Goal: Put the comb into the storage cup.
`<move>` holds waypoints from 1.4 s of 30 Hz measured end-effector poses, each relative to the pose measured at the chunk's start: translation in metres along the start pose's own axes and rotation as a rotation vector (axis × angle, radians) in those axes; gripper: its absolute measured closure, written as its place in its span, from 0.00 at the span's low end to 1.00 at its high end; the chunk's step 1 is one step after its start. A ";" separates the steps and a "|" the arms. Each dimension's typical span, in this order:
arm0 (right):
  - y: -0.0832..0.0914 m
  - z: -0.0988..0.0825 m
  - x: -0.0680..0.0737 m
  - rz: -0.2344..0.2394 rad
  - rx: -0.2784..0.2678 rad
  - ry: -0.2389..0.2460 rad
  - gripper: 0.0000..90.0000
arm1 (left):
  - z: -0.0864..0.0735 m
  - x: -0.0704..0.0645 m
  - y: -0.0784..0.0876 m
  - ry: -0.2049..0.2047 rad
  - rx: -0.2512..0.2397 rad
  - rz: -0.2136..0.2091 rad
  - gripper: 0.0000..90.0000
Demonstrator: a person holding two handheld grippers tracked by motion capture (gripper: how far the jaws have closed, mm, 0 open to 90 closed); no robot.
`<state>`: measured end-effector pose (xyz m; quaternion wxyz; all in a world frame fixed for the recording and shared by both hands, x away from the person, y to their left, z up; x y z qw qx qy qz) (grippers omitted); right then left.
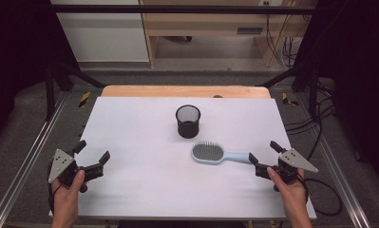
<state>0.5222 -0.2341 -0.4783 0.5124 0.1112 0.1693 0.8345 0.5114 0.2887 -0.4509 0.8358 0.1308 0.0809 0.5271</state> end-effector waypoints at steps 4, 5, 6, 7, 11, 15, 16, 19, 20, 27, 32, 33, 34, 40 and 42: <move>-0.002 -0.004 0.000 -0.004 0.034 -0.004 0.07 | 0.000 -0.002 -0.001 -0.009 0.005 -0.001 0.03; -0.002 -0.004 0.000 -0.004 0.044 -0.007 0.07 | -0.001 -0.002 -0.001 -0.008 0.005 -0.001 0.03; -0.002 -0.005 0.000 -0.004 0.048 -0.007 0.07 | -0.001 -0.003 -0.001 -0.009 0.008 -0.002 0.03; -0.002 -0.005 0.000 -0.005 0.056 -0.010 0.07 | -0.001 -0.003 -0.002 -0.011 0.010 -0.003 0.03; -0.004 -0.012 -0.001 -0.010 0.115 -0.037 0.06 | -0.003 -0.004 -0.003 -0.014 0.020 -0.002 0.03; -0.005 -0.014 0.000 -0.010 0.152 -0.071 0.07 | -0.003 -0.004 -0.003 -0.012 0.022 -0.001 0.03; -0.004 -0.013 0.001 -0.015 0.147 -0.067 0.07 | -0.004 -0.004 -0.003 -0.014 0.027 0.000 0.03; -0.004 -0.010 0.003 -0.026 0.151 -0.056 0.06 | -0.005 -0.004 -0.003 -0.015 0.032 0.002 0.03; -0.005 -0.009 0.004 -0.027 0.153 -0.060 0.06 | -0.006 -0.005 -0.004 -0.017 0.034 0.002 0.03; -0.016 0.010 0.000 -0.060 0.238 -0.045 0.26 | -0.006 -0.004 -0.003 -0.007 0.033 0.000 0.03; -0.026 0.028 -0.006 -0.065 0.310 -0.010 0.48 | -0.006 -0.005 -0.004 -0.010 0.034 -0.002 0.03; -0.028 0.030 -0.008 -0.073 0.330 0.003 0.52 | -0.006 -0.006 -0.004 -0.010 0.034 -0.002 0.03; -0.028 0.030 -0.008 -0.073 0.330 0.003 0.52 | -0.006 -0.006 -0.004 -0.010 0.034 -0.002 0.03; -0.047 0.033 -0.013 -0.086 0.426 0.064 0.85 | -0.006 -0.006 -0.004 -0.011 0.038 -0.004 0.03; -0.052 0.030 -0.014 -0.072 0.458 0.072 0.92 | -0.007 -0.006 -0.004 -0.012 0.039 -0.005 0.03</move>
Point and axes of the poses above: each handheld gripper's, and its own axes: y roughly backward along the jaws, z roughly out of its top, x roughly to its left, the point moved 10 cm from there along -y, roughly forward along the jaws, and after that the axes turned 12 degrees about x, right-handed, at the moved point
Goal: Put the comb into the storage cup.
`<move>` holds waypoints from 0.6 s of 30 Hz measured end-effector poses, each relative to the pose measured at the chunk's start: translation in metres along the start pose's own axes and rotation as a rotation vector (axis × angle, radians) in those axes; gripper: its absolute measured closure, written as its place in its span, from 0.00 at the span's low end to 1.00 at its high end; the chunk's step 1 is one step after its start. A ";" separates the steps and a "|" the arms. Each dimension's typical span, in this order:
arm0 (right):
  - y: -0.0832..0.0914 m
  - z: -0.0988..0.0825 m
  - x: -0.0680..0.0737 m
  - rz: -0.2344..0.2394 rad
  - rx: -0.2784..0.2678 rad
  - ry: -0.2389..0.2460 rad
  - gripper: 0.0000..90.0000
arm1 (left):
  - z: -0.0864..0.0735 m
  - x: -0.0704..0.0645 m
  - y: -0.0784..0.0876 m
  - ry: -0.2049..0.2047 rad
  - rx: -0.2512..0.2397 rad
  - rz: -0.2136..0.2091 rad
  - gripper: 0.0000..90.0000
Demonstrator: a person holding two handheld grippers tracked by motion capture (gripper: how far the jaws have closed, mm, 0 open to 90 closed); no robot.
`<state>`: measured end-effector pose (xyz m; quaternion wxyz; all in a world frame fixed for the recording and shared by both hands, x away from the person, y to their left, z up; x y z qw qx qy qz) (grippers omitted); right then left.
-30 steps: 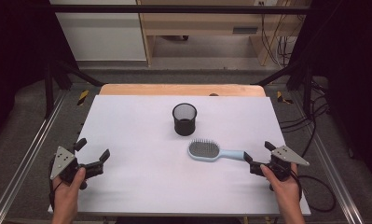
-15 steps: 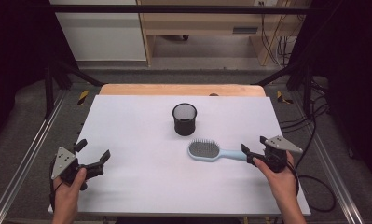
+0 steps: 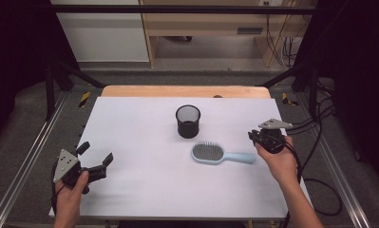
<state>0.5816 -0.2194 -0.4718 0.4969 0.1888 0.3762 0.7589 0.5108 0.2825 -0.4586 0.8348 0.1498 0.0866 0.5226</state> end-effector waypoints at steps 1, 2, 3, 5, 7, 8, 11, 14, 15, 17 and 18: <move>0.000 0.000 0.000 0.000 0.000 0.000 0.92 | 0.000 0.000 0.000 0.000 0.000 0.000 0.03; -0.006 -0.002 -0.001 0.004 0.029 0.016 0.97 | 0.000 0.000 0.000 0.000 0.000 -0.001 0.03; -0.006 -0.002 -0.001 0.004 0.029 0.016 0.97 | 0.000 0.000 0.000 0.001 0.000 -0.001 0.03; -0.010 -0.003 -0.002 0.003 0.050 0.029 0.99 | 0.000 0.000 -0.001 -0.001 0.001 -0.001 0.03; -0.015 -0.004 -0.002 0.010 0.075 0.034 1.00 | -0.001 0.000 -0.001 -0.003 0.004 -0.001 0.03; -0.016 -0.004 -0.002 0.012 0.079 0.032 1.00 | -0.001 0.000 -0.001 -0.002 0.004 -0.001 0.03; -0.020 -0.005 -0.002 0.018 0.093 0.034 1.00 | -0.001 0.000 -0.001 -0.003 0.004 -0.001 0.03; -0.026 -0.009 -0.001 0.025 0.126 0.037 1.00 | -0.001 0.000 -0.001 -0.003 0.005 0.000 0.03; -0.026 -0.009 -0.001 0.025 0.126 0.037 1.00 | -0.001 0.000 -0.001 -0.003 0.005 0.000 0.03; -0.030 -0.012 0.000 0.034 0.152 0.035 1.00 | -0.001 0.000 -0.001 -0.005 0.005 0.000 0.03; -0.032 -0.015 0.001 0.040 0.169 0.042 1.00 | -0.001 -0.001 -0.002 -0.007 0.006 -0.001 0.03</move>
Point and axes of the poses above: each handheld gripper's, and its own axes: y roughly backward along the jaws, z roughly out of its top, x roughly to its left, the point moved 10 cm from there along -y, roughly forward along the jaws, and after that the axes turned 12 degrees about x, right-handed, at the moved point
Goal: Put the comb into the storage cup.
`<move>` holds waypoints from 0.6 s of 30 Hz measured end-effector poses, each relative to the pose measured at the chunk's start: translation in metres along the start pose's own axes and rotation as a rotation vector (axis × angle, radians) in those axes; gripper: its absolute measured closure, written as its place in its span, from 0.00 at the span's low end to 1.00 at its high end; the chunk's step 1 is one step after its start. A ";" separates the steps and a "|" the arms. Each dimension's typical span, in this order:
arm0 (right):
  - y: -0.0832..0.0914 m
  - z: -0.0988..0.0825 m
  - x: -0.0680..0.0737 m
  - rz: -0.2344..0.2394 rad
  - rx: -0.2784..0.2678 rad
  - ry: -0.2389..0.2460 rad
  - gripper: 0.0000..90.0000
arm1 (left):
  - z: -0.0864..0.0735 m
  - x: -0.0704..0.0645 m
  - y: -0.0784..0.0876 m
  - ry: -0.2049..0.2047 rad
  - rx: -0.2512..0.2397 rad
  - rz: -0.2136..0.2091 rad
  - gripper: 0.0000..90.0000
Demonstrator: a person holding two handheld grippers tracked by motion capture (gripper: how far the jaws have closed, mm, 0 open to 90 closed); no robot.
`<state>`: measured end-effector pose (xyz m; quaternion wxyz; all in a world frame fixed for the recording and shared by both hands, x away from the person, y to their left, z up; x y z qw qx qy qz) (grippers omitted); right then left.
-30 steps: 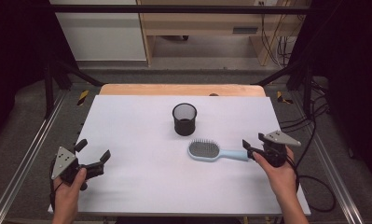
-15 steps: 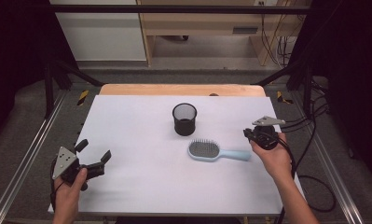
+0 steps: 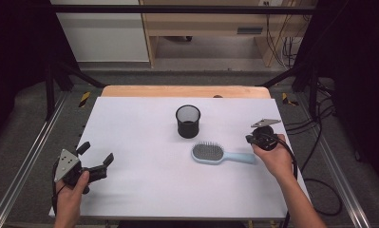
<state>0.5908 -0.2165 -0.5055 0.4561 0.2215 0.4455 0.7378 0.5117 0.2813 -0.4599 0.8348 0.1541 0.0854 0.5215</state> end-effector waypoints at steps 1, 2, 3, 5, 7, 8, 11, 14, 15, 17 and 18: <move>0.000 0.000 0.000 0.000 0.000 0.000 1.00 | 0.000 0.000 0.000 0.000 0.000 0.000 0.03; -0.004 -0.002 0.003 0.004 0.020 0.009 1.00 | 0.000 0.000 0.000 0.001 0.001 -0.002 0.03; -0.005 -0.002 0.003 0.004 0.023 0.012 1.00 | 0.000 0.000 0.000 0.001 0.001 -0.002 0.03; -0.008 -0.004 0.006 0.013 0.043 0.020 1.00 | -0.001 0.000 -0.001 -0.002 0.005 -0.001 0.03; -0.011 -0.006 0.007 0.019 0.052 0.019 1.00 | -0.001 0.000 -0.001 -0.002 0.006 -0.001 0.03; -0.016 -0.011 0.010 0.031 0.080 0.019 1.00 | -0.001 0.000 -0.001 -0.002 0.006 -0.001 0.03; -0.021 -0.016 0.012 0.042 0.106 0.026 1.00 | -0.001 0.000 -0.001 -0.002 0.006 -0.001 0.03; -0.027 -0.025 0.017 0.063 0.146 0.044 1.00 | -0.001 -0.001 -0.001 -0.002 0.007 -0.003 0.03; -0.027 -0.026 0.017 0.062 0.147 0.047 1.00 | -0.001 -0.001 -0.002 -0.003 0.009 -0.003 0.03; -0.025 -0.027 0.019 0.074 0.150 0.043 1.00 | -0.001 -0.001 -0.002 -0.004 0.010 -0.003 0.03; -0.024 -0.030 0.025 0.095 0.169 0.057 1.00 | -0.002 -0.001 -0.002 -0.004 0.010 -0.005 0.03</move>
Point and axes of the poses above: each handheld gripper's, and its own axes: y roughly backward along the jaws, z roughly out of its top, x roughly to its left, the point moved 10 cm from there along -y, roughly forward along the jaws, and after that the axes turned 12 degrees about x, right-handed, at the moved point
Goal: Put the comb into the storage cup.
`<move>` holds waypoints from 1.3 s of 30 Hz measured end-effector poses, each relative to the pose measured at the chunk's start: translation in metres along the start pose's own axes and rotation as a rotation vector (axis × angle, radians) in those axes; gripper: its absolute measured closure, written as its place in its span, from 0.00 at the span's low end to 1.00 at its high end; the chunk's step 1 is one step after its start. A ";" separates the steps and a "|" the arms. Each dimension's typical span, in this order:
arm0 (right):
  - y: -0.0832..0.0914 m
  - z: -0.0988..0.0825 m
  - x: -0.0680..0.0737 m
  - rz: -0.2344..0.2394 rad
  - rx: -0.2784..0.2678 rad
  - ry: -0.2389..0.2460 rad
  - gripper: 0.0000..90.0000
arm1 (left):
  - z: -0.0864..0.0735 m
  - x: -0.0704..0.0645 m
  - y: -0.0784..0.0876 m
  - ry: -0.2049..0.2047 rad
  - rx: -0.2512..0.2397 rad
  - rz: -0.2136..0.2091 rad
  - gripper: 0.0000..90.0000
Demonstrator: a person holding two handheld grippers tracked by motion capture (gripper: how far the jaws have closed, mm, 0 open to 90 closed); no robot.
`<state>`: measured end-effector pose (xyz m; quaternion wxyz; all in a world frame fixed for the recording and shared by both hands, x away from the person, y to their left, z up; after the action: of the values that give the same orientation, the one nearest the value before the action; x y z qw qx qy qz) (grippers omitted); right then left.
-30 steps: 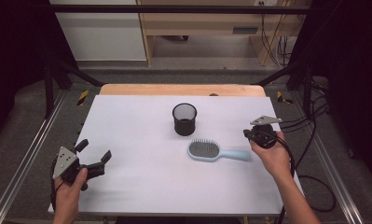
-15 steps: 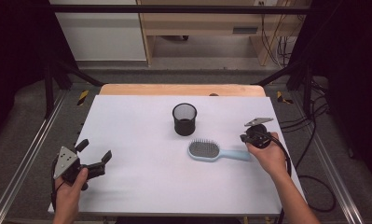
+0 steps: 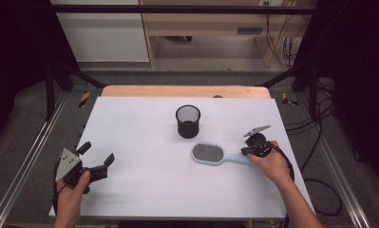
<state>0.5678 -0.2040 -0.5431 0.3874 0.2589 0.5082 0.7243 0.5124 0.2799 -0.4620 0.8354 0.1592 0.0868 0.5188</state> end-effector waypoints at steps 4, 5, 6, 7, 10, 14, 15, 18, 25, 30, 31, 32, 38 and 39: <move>0.001 -0.008 0.011 0.012 0.027 0.036 1.00 | 0.000 0.000 0.000 -0.002 0.001 -0.001 0.03; 0.004 -0.013 0.019 0.011 0.035 0.048 1.00 | 0.000 0.000 -0.001 -0.003 0.003 -0.001 0.03; 0.005 -0.015 0.024 0.015 0.034 0.058 1.00 | 0.000 0.000 -0.001 -0.004 0.004 0.000 0.03; 0.006 -0.017 0.027 0.019 0.033 0.062 1.00 | -0.001 0.000 -0.001 -0.006 0.006 -0.001 0.03; 0.010 -0.023 0.038 0.029 0.031 0.069 1.00 | -0.001 -0.001 -0.001 -0.008 0.007 -0.002 0.03; 0.016 -0.033 0.058 0.049 0.026 0.086 1.00 | -0.001 -0.002 -0.002 -0.013 0.011 -0.004 0.03; 0.016 -0.035 0.064 0.057 0.029 0.089 1.00 | -0.002 -0.002 -0.002 -0.012 0.012 -0.004 0.03; 0.018 -0.037 0.076 0.070 0.033 0.103 1.00 | -0.002 -0.002 -0.002 -0.013 0.013 -0.004 0.03; 0.020 -0.039 0.097 0.096 0.046 0.130 1.00 | -0.001 -0.001 -0.002 -0.013 0.011 -0.004 0.03; 0.021 -0.038 0.099 0.095 0.045 0.125 1.00 | -0.001 -0.002 -0.002 -0.015 0.011 -0.008 0.03; 0.021 -0.038 0.098 0.095 0.045 0.124 1.00 | -0.001 -0.002 -0.002 -0.015 0.011 -0.008 0.03; 0.022 -0.038 0.096 0.088 0.043 0.119 1.00 | -0.001 -0.003 -0.002 -0.016 0.011 -0.008 0.03; 0.039 -0.026 0.092 0.071 -0.031 0.084 0.85 | -0.001 -0.002 -0.002 -0.017 0.014 -0.008 0.03; 0.042 -0.022 0.094 0.071 -0.049 0.083 0.77 | -0.002 -0.002 -0.003 -0.017 0.015 -0.007 0.03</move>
<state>0.4847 -0.1462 -0.5132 0.3463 0.2372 0.4966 0.7598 0.5131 0.2770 -0.4645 0.8368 0.1697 0.0843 0.5137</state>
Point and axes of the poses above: each handheld gripper's, and its own axes: y roughly backward along the jaws, z roughly out of its top, x roughly to its left, the point moved 10 cm from there along -y, roughly forward along the jaws, and after that the axes turned 12 degrees about x, right-handed, at the moved point
